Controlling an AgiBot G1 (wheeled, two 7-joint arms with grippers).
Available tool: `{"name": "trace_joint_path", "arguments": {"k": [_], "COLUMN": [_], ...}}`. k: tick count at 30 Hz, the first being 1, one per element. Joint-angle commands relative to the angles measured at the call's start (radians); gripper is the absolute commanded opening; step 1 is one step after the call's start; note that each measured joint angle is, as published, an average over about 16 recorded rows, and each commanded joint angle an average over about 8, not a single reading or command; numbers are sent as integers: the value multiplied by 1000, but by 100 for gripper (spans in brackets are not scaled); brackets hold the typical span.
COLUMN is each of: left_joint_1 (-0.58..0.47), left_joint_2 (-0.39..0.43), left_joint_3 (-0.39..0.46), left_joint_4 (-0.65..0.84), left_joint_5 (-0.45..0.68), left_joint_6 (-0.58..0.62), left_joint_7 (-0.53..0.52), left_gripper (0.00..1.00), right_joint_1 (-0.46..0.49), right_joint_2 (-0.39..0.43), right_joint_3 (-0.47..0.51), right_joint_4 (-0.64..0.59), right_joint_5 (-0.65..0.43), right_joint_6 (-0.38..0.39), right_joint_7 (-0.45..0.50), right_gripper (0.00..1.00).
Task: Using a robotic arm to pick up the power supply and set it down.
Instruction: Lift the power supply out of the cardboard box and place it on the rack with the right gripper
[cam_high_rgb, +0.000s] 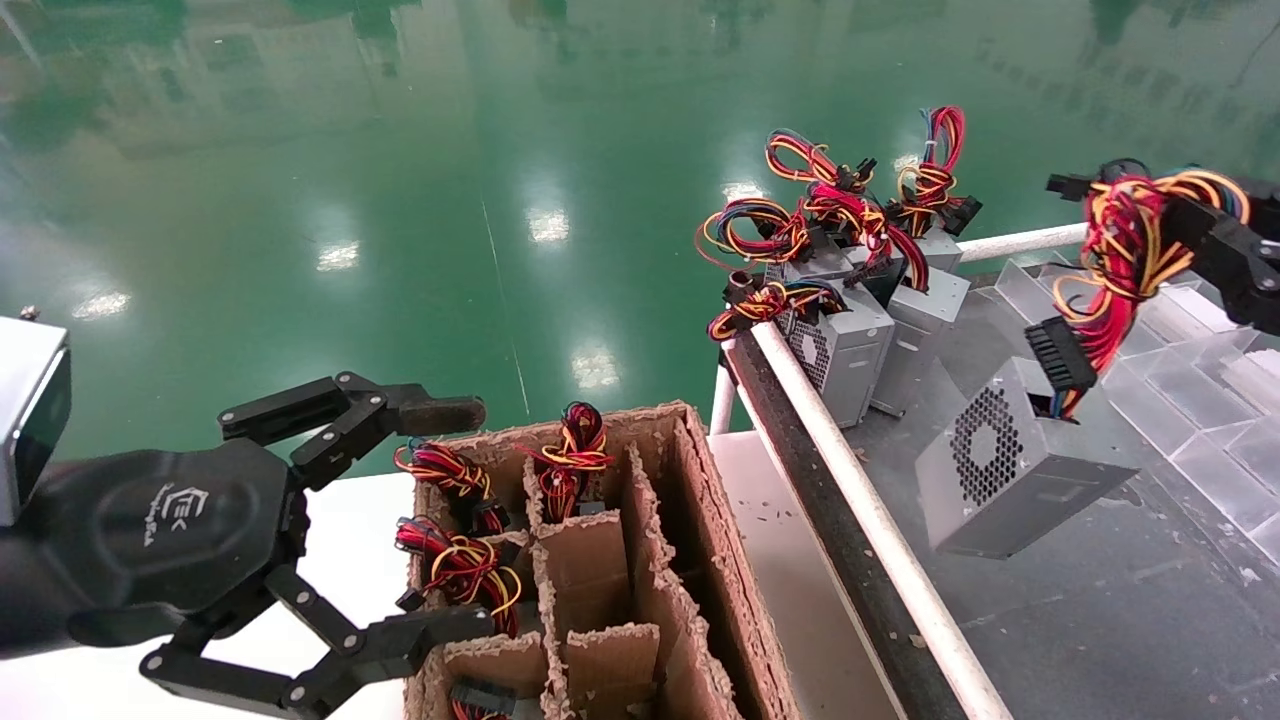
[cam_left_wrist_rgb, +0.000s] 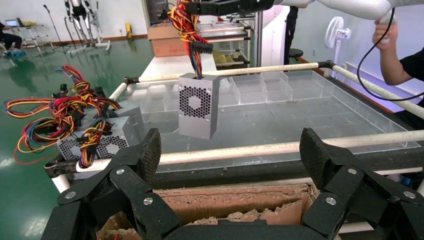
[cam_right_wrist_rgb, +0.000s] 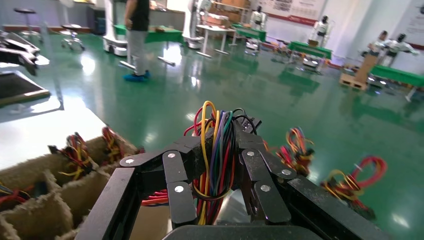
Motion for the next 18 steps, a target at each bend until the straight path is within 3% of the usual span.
{"name": "trace_joint_path", "arguments": {"k": [1,12,18], "left_joint_1": [0,0,0], "left_joint_2": [0,0,0], "left_joint_3": [0,0,0], "left_joint_4": [0,0,0], "left_joint_5": [0,0,0], "left_joint_6": [0,0,0], "left_joint_7": [0,0,0], "left_gripper": [100,100,100], "right_joint_1": [-6,60,145], "right_joint_2": [9,-59,-122], "right_joint_3": [-1,-27,-49], "right_joint_4": [-21,-221,-348], "right_joint_5": [-1,-51,-104], "right_joint_6": [0,23,126], "right_joint_7": [-14,-96,-131], "right_gripper": [0,0,0]}}
